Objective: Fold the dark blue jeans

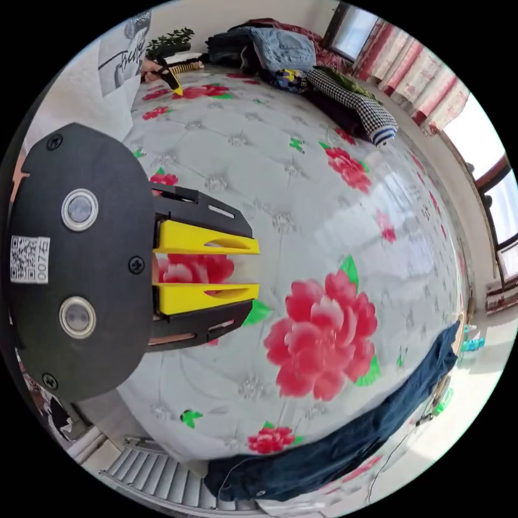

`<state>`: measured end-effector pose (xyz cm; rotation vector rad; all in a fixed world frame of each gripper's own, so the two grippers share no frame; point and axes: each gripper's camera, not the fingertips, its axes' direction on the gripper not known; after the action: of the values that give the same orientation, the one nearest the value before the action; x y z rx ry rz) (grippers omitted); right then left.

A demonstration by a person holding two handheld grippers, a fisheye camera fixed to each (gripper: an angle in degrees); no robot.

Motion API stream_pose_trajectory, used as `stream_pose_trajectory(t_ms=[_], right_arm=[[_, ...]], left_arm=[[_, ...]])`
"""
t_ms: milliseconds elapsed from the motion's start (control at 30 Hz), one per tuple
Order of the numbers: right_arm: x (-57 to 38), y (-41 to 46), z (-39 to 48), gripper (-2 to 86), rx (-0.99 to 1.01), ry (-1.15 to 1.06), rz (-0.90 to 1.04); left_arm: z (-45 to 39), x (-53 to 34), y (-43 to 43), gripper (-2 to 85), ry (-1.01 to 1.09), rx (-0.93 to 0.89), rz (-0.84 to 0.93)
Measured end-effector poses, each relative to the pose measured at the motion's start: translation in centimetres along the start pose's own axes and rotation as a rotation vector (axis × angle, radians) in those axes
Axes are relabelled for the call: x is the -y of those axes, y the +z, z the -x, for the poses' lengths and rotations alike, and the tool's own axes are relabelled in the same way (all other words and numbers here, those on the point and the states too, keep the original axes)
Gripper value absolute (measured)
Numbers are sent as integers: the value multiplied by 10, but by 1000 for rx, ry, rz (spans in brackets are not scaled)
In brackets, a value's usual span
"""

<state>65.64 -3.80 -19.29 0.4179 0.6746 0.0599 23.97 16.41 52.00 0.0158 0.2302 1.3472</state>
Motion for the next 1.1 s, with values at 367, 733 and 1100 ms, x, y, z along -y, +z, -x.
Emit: stream_pose_trajectory(t_ms=[367, 733, 1100], right_arm=[[20, -38, -165, 50, -438, 131, 79], [20, -57, -73, 2, -8, -218, 85], [-92, -50, 319, 4, 735, -795, 124]], left_arm=[[-49, 38, 51, 82, 86, 208, 87], [-46, 31, 55, 61, -52, 206, -66], [-38, -28, 31, 95, -6, -243, -183]])
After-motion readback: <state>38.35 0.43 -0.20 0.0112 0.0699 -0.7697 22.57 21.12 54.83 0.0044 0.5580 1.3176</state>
